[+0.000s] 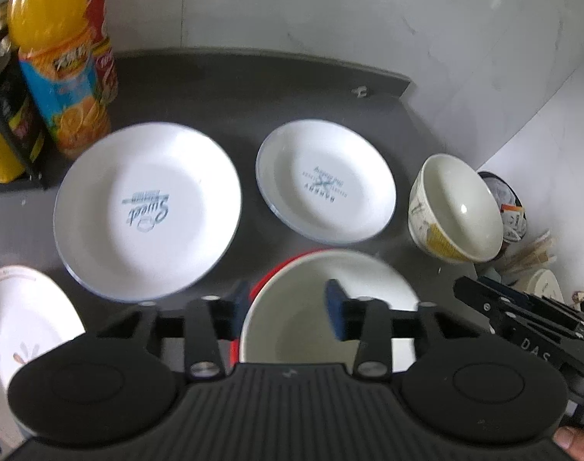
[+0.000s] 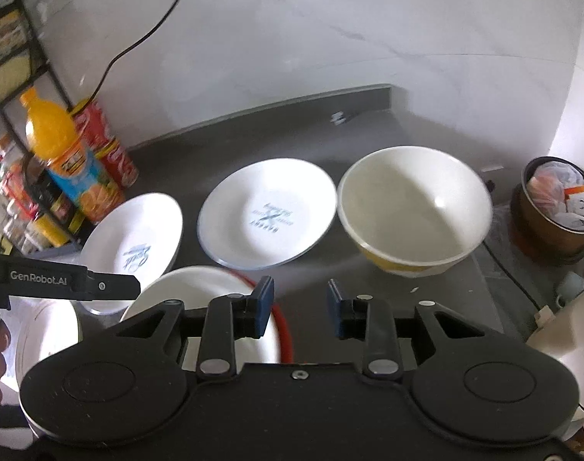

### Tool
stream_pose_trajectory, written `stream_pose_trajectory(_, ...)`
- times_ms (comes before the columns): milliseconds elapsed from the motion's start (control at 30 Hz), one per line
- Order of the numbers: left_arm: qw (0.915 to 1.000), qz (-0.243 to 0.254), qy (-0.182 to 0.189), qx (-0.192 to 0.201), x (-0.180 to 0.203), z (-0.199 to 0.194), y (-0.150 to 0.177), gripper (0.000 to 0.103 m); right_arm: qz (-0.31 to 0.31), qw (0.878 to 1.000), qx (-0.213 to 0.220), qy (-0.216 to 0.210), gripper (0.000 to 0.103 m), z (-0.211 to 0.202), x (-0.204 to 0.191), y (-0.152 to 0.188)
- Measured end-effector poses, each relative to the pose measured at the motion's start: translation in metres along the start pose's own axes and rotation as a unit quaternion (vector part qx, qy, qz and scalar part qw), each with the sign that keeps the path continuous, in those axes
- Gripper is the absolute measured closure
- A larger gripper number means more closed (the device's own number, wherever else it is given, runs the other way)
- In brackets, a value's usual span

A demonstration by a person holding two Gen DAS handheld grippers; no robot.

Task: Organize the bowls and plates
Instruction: 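Open both grippers and release the white bowl, then grip the rim of the yellow-patterned white bowl with both grippers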

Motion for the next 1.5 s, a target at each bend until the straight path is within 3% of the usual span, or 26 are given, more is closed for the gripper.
stream_pose_trajectory(133, 1.0, 0.003, 0.004, 0.007, 0.015, 0.006, -0.006, 0.049, 0.019, 1.0, 0.009, 0.014, 0.061, -0.001, 0.022, -0.005)
stream_pose_trajectory(600, 0.9995, 0.022, 0.016, 0.012, 0.07, 0.036, -0.019, 0.047, 0.072, 0.996, 0.015, 0.041, 0.06, 0.005, 0.094, -0.015)
stream_pose_trajectory(1133, 0.9993, 0.016, 0.031, -0.013, 0.128, 0.11, -0.03, 0.047, 0.133, 0.99, -0.006, 0.053, 0.06, 0.05, 0.147, -0.009)
stream_pose_trajectory(1333, 0.9994, 0.006, 0.027, -0.022, 0.136, 0.13, -0.034, 0.052, 0.14, 0.989, -0.013, 0.054, 0.062, 0.064, 0.152, -0.01)
stream_pose_trajectory(1500, 0.9989, -0.001, 0.029, -0.036, 0.141, 0.15, -0.036, 0.067, 0.147, 0.987, -0.021, 0.061, 0.064, 0.074, 0.157, -0.009)
Point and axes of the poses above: each gripper's, at about its wrist camera, not at the fingertips, and z roughly the way its jaws point, x to its right, y to its underside, the point moved 4 cm from there along z, roughly the way its jaws point, and after that the axes turned 8 degrees about x, right-handed, at the moved point
